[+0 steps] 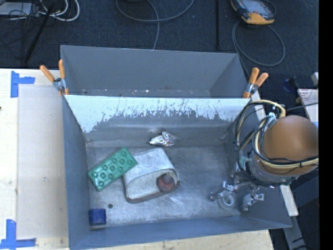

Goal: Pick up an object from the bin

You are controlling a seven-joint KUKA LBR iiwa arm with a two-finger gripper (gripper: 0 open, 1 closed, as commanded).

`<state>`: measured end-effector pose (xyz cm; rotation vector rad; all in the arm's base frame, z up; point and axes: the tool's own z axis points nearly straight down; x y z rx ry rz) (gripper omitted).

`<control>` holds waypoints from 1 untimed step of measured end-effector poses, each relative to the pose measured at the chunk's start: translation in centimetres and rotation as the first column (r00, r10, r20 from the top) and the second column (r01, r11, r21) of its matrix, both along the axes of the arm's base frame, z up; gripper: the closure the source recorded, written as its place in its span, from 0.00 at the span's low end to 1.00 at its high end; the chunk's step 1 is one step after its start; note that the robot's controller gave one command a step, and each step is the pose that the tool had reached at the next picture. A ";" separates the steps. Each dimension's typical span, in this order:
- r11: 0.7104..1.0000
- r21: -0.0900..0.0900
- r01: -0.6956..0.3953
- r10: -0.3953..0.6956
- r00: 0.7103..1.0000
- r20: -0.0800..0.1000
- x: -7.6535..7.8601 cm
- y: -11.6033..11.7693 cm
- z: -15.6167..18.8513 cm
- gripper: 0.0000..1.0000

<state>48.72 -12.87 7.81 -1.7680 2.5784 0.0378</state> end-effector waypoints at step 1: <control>1.000 -0.013 0.004 -0.004 1.000 -0.001 0.0 -0.8 0.1 1.00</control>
Offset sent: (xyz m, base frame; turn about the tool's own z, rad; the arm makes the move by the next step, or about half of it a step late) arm 0.0000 0.0000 0.0000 0.0000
